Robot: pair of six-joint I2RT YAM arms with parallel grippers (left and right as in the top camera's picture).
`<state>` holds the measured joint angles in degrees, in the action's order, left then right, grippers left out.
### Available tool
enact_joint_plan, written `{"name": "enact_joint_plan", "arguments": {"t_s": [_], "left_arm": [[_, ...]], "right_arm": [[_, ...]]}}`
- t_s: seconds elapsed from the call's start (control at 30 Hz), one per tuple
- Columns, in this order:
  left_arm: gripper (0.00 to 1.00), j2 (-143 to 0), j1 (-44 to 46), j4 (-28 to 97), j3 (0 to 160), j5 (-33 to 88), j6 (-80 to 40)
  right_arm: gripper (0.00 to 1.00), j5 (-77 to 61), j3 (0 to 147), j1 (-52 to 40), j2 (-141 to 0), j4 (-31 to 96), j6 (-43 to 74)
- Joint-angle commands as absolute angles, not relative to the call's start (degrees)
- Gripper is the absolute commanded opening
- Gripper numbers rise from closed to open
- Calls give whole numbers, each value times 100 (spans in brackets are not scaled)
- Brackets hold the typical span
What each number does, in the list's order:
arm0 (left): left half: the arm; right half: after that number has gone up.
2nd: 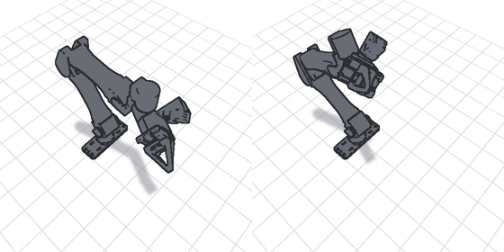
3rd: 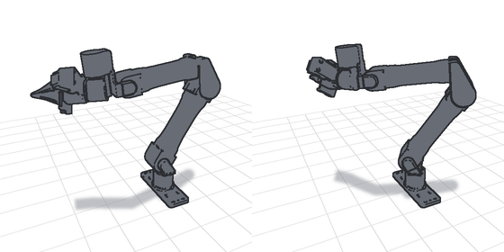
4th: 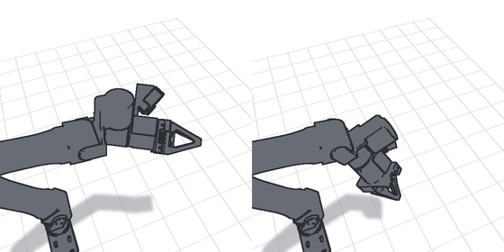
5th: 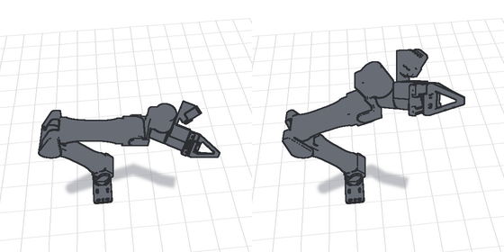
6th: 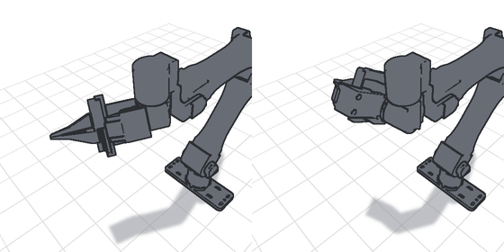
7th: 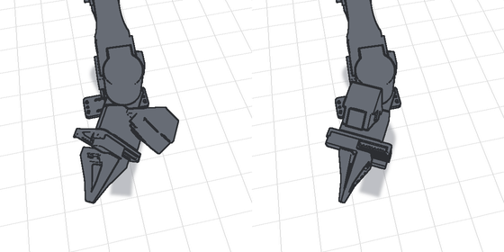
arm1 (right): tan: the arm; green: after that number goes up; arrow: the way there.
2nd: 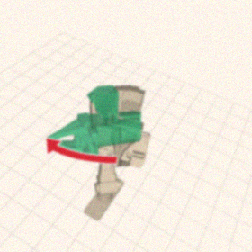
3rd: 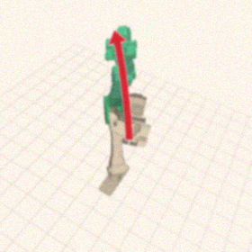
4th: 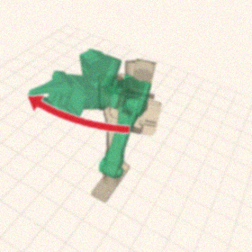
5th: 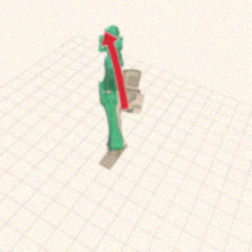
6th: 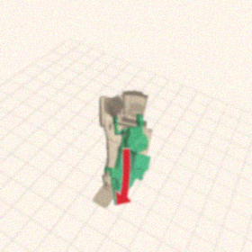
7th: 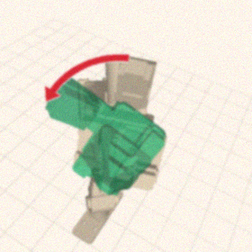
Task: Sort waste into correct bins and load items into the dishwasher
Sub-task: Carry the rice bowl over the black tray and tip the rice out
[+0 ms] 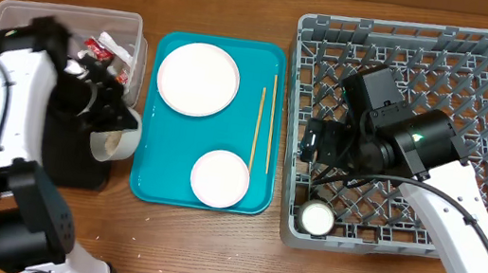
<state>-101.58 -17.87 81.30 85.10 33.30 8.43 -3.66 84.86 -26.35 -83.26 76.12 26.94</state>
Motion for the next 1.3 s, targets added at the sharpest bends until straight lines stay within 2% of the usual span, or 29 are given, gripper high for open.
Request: {"name": "enact_joint_plan", "arguments": {"t_s": [0.0, 0.17, 0.23, 0.47, 1.03, 1.1, 1.27], "left_arm": [[4, -10086, -2416, 7863, 8018, 4687, 1774], [4, -10097, -3378, 7072, 7404, 5070, 1822], [4, -10097, -3981, 6646, 7096, 5669, 1789], [4, -10097, -4853, 6532, 6921, 6495, 1780], [4, -10097, -5103, 6619, 6921, 9043, 1105], [4, -10097, -5109, 6595, 6921, 9067, 722], [4, -10097, -5109, 6737, 6921, 9067, 659]], "right_arm": [[98, -375, 8556, -2639, -8320, 7605, 2657], [98, -377, 8556, -2639, -8320, 7679, 2657], [98, -377, 8556, -2639, -8320, 7686, 2657], [97, -377, 8556, -2639, -8320, 7679, 2657], [98, -416, 8556, -2639, -8318, 7686, 2657], [98, -416, 8556, -2639, -8320, 7688, 2657], [98, -416, 8556, -2639, -8320, 7688, 2657]]}}
